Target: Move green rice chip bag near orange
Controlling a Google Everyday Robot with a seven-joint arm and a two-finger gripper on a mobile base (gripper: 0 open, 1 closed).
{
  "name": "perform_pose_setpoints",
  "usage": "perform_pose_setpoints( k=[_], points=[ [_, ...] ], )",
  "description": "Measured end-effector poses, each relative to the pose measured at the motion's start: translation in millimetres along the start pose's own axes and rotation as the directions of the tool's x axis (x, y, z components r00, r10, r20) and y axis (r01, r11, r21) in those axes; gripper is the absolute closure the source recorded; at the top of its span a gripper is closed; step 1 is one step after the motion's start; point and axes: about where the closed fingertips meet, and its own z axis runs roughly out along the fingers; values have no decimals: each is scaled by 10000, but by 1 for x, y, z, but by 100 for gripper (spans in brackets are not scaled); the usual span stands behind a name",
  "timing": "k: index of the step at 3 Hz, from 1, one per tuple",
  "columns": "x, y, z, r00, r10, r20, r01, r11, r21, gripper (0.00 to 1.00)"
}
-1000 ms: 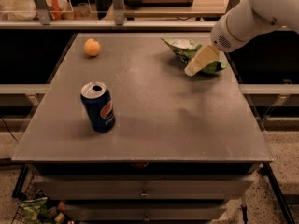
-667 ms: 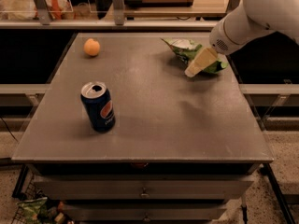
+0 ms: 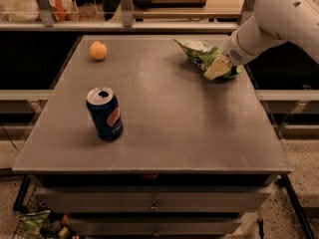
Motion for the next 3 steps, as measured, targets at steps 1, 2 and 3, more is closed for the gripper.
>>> perform_pose_setpoints(
  k=[1,2,3],
  points=[
    [2,1,0,9999,38,112,-36,9998,-175,64],
    [-22,3,-9,9937,220,1096,-163,9985,-525,88],
    [-74,15,-26,9640,458,2620,-94,9903,-1383,100]
  ],
)
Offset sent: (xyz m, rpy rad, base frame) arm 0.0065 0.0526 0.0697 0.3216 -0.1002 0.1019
